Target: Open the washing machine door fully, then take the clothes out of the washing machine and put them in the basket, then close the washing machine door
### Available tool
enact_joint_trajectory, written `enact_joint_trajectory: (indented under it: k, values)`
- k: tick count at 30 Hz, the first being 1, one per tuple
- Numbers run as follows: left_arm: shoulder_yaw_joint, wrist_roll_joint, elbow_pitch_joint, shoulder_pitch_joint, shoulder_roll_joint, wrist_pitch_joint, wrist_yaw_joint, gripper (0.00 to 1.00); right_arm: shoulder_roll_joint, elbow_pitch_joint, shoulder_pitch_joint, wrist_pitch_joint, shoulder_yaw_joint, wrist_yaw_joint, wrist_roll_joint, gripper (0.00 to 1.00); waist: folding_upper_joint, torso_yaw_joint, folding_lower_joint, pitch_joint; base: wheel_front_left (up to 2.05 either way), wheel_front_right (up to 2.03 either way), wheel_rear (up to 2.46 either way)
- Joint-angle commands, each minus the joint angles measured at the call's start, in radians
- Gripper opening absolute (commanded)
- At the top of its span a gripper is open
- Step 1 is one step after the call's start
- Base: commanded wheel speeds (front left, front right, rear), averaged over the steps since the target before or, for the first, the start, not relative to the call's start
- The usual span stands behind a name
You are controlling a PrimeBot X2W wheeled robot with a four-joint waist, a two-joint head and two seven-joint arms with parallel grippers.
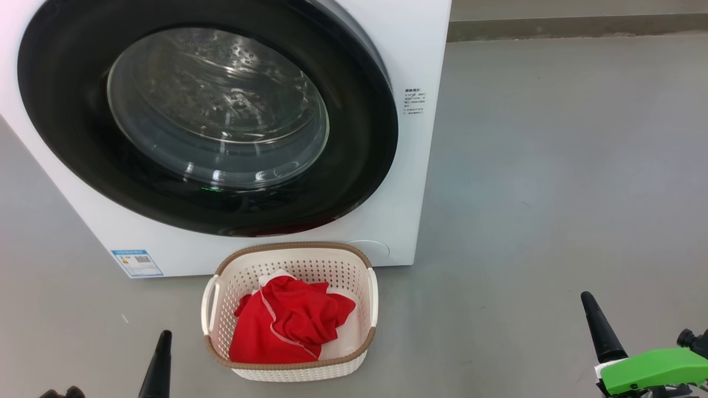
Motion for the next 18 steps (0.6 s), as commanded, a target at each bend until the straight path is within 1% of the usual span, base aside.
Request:
enact_joint_trajectory:
  k: [1,18]
  values:
    - [0.018,-0.031,-0.027,-0.041,0.010,0.008,-0.004,0.00,-0.008,-0.029,-0.049,0.008,0.002,0.000,0.026,0.00,0.0000,0.000,-0.0001,0.000,0.00,0.00,0.00]
    - [0.020,-0.220,-0.030,-0.065,0.010,0.057,-0.005,0.00,0.009,-0.038,-0.077,0.059,-0.021,0.000,0.171,0.00,0.0000,0.006,-0.0001,0.000,0.00,0.00,0.00]
